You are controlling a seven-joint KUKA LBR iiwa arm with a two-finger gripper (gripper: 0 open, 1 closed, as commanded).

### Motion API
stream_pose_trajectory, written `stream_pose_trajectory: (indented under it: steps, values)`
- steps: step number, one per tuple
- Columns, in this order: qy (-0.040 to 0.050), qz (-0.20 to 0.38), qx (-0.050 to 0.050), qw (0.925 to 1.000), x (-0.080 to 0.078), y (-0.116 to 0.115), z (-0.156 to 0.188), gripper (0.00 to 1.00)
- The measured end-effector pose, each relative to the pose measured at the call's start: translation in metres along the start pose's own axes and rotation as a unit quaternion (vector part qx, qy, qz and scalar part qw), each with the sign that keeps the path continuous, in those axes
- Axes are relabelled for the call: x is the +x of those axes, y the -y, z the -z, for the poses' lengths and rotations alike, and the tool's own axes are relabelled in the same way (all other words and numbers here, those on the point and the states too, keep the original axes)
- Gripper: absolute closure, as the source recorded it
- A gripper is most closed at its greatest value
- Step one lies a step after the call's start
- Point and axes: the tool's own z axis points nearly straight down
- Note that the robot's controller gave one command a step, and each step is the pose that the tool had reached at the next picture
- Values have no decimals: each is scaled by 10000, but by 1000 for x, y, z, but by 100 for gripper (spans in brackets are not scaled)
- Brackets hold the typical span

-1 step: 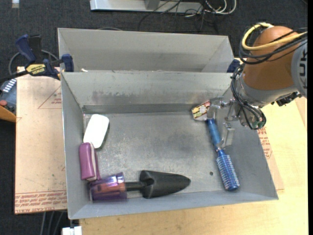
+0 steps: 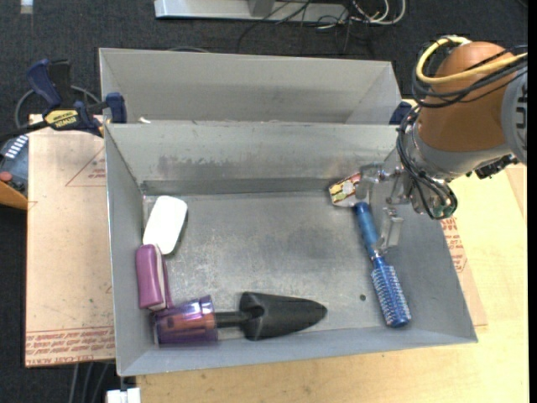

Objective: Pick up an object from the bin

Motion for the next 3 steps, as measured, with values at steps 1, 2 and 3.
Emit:
stream_pose_trajectory:
  steps: [1, 2, 3]
  values:
    - [1, 2801, -5, 9600, -2, 43, -96, 0]
    - [9, 3360, -11, 9419, -6, 45, -56, 0]
    - [13, 4909, -8, 8712, -11, 43, -83, 0]
